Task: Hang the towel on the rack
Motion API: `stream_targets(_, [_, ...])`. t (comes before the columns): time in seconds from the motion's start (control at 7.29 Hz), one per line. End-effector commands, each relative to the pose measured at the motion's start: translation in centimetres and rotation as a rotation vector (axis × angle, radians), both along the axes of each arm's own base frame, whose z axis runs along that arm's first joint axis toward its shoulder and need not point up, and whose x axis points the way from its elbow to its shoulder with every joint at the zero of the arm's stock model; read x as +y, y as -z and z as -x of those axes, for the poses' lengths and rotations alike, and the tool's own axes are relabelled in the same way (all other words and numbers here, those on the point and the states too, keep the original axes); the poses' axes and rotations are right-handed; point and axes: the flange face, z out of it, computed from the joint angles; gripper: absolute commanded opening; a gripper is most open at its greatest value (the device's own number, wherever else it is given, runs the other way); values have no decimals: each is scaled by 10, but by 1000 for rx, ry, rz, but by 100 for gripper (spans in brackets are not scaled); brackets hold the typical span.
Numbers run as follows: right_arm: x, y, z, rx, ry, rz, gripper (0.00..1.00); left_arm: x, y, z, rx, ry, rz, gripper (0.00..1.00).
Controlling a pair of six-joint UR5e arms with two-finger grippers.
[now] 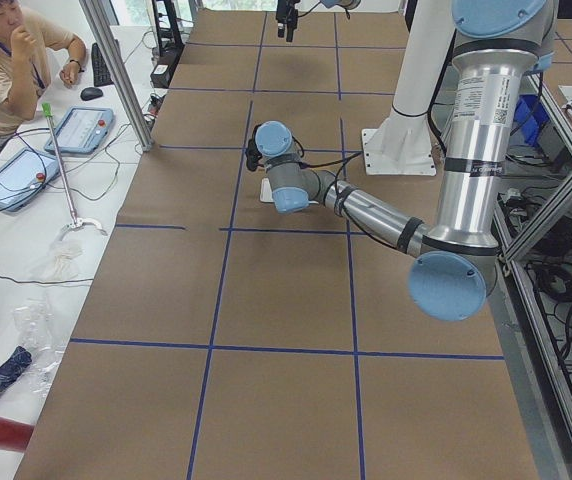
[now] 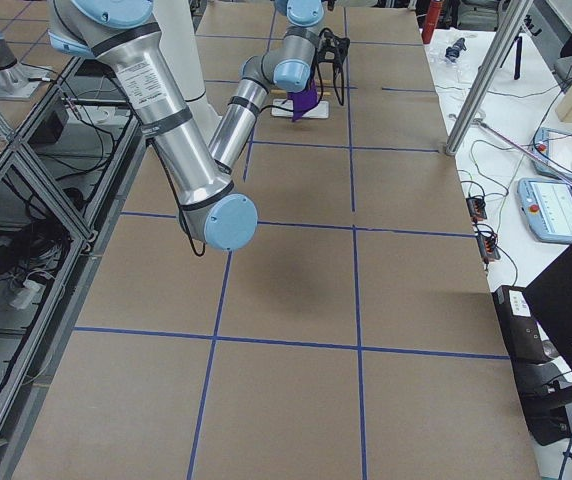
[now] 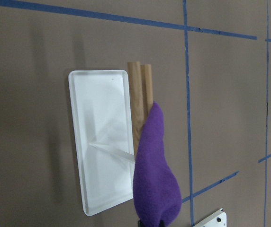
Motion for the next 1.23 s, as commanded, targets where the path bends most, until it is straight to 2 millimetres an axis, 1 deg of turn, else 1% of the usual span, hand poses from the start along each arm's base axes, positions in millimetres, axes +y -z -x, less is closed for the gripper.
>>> stream_targets(0.0, [-1, -3, -4, 2, -6, 3, 100, -6, -16, -1, -23, 16, 19, 100])
stream_targets(0.14, [-8, -10, -14, 12, -30, 15, 100, -8, -18, -1, -27, 21, 23, 100])
stream_targets(0.27, [-20, -29, -35, 33, -72, 43, 100, -6, -31, 3, -43, 25, 43, 100])
stream_targets(0.41, [-28, -53, -53, 71, -89, 14, 100, -11, -39, 8, -63, 71, 43, 100])
stream_targets(0.55, [-35, -84, -66, 118, -89, -3, 100, -18, -46, 7, -93, 130, 34, 100])
stream_targets(0.69, [-40, -127, -79, 187, -76, -39, 100, -27, -59, 8, -123, 151, -41, 100])
stream_targets(0.82, [-47, -168, -96, 254, -61, -82, 100, -39, -92, 36, -169, 170, -144, 100])
stream_targets(0.96, [-57, -209, -115, 312, -46, -108, 100, -40, -126, 81, -216, 189, -255, 100])
stream_targets(1.1, [-68, -250, -134, 365, -36, -110, 100, -31, -158, 131, -268, 208, -362, 100])
